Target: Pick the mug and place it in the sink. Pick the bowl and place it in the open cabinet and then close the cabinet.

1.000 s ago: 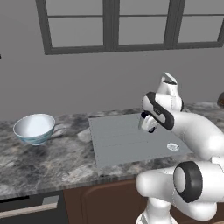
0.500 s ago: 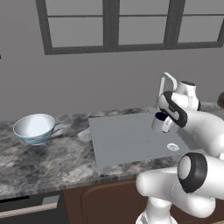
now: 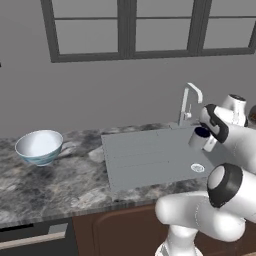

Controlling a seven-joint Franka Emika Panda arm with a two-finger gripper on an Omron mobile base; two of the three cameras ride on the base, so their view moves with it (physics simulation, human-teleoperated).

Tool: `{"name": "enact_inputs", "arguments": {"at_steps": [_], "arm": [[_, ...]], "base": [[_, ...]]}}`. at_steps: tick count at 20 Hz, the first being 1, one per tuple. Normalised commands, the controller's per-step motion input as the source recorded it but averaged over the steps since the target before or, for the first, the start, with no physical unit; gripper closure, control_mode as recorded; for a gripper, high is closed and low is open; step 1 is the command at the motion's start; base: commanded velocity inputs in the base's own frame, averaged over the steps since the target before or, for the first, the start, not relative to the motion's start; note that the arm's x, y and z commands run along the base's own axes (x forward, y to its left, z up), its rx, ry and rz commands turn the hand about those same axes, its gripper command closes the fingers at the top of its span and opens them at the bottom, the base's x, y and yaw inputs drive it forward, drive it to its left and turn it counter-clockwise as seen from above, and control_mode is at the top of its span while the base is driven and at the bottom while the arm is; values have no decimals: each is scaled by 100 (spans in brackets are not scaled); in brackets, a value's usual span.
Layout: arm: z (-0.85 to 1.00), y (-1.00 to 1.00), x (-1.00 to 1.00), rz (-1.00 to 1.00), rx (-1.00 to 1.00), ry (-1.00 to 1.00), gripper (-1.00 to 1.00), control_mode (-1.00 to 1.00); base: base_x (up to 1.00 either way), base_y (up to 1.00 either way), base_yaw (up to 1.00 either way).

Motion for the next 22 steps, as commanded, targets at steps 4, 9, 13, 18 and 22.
{"name": "enact_inputs", "arguments": {"at_steps": [4,9,13,18,22], "arm": [[-5,-53,0,10,0,0,100,-100],[-33,-22,3,11,0,0,100,-100],[-41,-10,8,14,0,-4,100,-100],[-34,-18,1,8,0,-4,100,-100],[-31,-11,5,4,0,0,100,-100]], "base": [[0,0,0],[0,0,0],[0,0,0],[0,0,0],[0,0,0]]}}
